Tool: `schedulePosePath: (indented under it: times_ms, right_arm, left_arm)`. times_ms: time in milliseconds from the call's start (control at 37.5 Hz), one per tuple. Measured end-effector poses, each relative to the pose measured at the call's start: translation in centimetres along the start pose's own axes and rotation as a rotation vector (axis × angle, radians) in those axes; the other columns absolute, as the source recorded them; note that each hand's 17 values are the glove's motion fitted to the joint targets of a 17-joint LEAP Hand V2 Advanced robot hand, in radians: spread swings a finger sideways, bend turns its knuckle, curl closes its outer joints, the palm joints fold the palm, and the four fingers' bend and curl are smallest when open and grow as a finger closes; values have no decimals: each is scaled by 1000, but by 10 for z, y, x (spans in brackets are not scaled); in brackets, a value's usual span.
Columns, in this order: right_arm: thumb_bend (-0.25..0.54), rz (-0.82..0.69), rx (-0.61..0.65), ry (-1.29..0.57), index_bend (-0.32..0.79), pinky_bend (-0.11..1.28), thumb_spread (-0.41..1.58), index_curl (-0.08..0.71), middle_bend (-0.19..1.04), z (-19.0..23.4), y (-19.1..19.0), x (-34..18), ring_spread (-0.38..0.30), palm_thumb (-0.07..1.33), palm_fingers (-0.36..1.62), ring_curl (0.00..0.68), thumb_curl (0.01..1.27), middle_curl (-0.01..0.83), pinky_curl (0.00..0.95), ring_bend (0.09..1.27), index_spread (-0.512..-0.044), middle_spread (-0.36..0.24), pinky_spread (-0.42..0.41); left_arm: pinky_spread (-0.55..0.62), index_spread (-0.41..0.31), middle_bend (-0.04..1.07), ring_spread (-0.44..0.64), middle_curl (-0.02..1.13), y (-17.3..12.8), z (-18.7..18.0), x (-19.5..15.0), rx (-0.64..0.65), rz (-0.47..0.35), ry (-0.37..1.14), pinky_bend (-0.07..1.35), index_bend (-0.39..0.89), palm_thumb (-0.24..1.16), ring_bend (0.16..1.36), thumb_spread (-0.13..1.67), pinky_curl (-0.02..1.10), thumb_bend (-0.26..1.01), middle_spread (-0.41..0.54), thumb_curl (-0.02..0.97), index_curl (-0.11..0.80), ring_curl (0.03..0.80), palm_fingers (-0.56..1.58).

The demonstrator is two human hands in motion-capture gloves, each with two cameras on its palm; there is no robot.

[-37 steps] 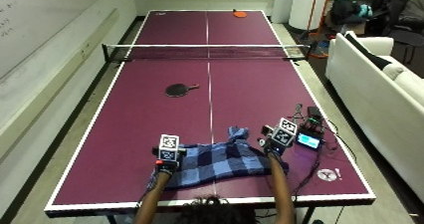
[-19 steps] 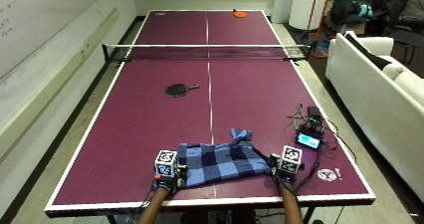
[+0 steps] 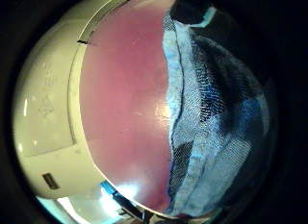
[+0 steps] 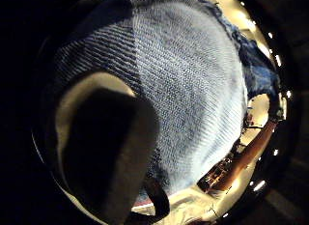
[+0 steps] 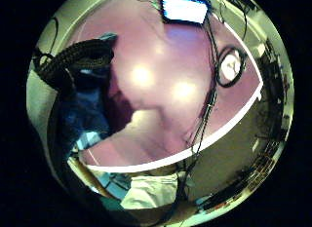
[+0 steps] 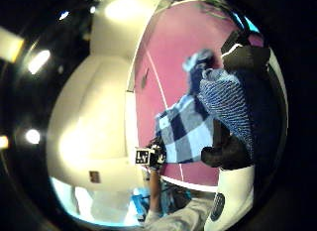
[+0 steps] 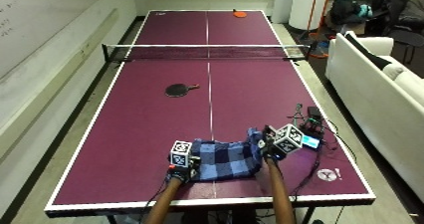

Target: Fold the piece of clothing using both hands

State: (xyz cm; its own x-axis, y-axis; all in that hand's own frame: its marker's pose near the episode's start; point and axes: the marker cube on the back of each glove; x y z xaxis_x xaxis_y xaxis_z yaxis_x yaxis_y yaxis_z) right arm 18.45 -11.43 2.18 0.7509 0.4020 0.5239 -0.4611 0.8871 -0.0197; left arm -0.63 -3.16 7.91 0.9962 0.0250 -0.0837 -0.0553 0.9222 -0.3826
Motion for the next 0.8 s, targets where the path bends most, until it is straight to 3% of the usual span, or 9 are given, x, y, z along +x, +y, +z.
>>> schedulePosePath:
  times_ms: [80, 187, 347, 453, 587, 667, 693, 747, 800]
  right_arm:
    - [122, -131, 16, -6, 18, 517, 1071, 250, 436, 20, -14, -39, -244, 944, 1181, 472, 359, 455, 337, 865, -328, -254, -241]
    - [85, -228, -24, 39, 41, 549, 973, 229, 379, 33, 5, -92, -246, 957, 1137, 474, 393, 442, 358, 868, -334, -260, -286]
    - [39, -380, -155, 155, 56, 565, 868, 209, 350, 56, 78, -199, -250, 974, 1141, 472, 436, 438, 374, 857, -335, -269, -324]
    - [15, -466, -295, 189, 63, 559, 827, 202, 340, 64, 138, -254, -255, 988, 1147, 469, 461, 438, 379, 850, -337, -272, -335]
    - [-10, -469, -517, 225, 37, 564, 793, 185, 335, 101, 176, -274, -259, 1003, 1135, 468, 488, 441, 385, 849, -333, -272, -342]
    - [-18, -524, -673, 105, 13, 581, 792, 166, 313, 117, 189, -281, -261, 995, 1106, 468, 500, 439, 388, 857, -334, -268, -344]
    - [-68, -537, -712, 47, -1, 600, 878, 154, 214, 122, 190, -283, -268, 895, 908, 456, 475, 408, 395, 831, -331, -230, -292]
    - [-80, -529, -738, -49, 57, 632, 974, 177, 144, 125, 190, -281, -213, 806, 699, 460, 434, 399, 426, 771, -324, -181, -218]
    - [-59, -500, -671, -71, 76, 658, 1036, 179, 147, 119, 183, -274, -173, 768, 677, 456, 417, 391, 430, 738, -321, -152, -186]
  left_arm:
    - [447, -99, 154, 214, 299, 5, -10, -3, 25, -4, 81, 353, 171, -13, 576, 1277, 377, -17, 85, 137, 353, 343, 312]
    - [413, -104, 132, 195, 285, 16, -30, -16, 103, -8, 237, 384, 191, 41, 568, 1327, 379, 16, 80, 148, 366, 336, 370]
    - [374, -110, 145, 182, 277, 39, -56, -42, 260, -47, 282, 394, 197, 104, 552, 1388, 384, 43, 80, 165, 384, 333, 404]
    - [361, -113, 149, 177, 277, 28, -28, -59, 264, -43, 333, 386, 185, 129, 549, 1406, 383, 50, 76, 172, 389, 330, 415]
    - [354, -119, 149, 177, 275, 23, 2, -78, 283, -68, 329, 367, 191, 137, 540, 1430, 377, 49, 74, 174, 399, 326, 435]
    - [356, -120, 146, 177, 273, 29, 5, -87, 293, -91, 327, 362, 189, 139, 536, 1439, 374, 46, 73, 175, 402, 324, 439]
    - [356, -121, 144, 177, 272, 31, 5, -90, 292, -96, 332, 360, 190, 149, 534, 1443, 374, 50, 73, 177, 405, 323, 441]
    - [356, -121, 147, 179, 272, 35, 3, -95, 290, -107, 351, 355, 189, 152, 529, 1448, 372, 49, 72, 178, 407, 321, 446]
    - [356, -122, 146, 180, 270, 36, 2, -100, 291, -116, 371, 352, 186, 155, 527, 1452, 371, 48, 75, 179, 409, 320, 448]
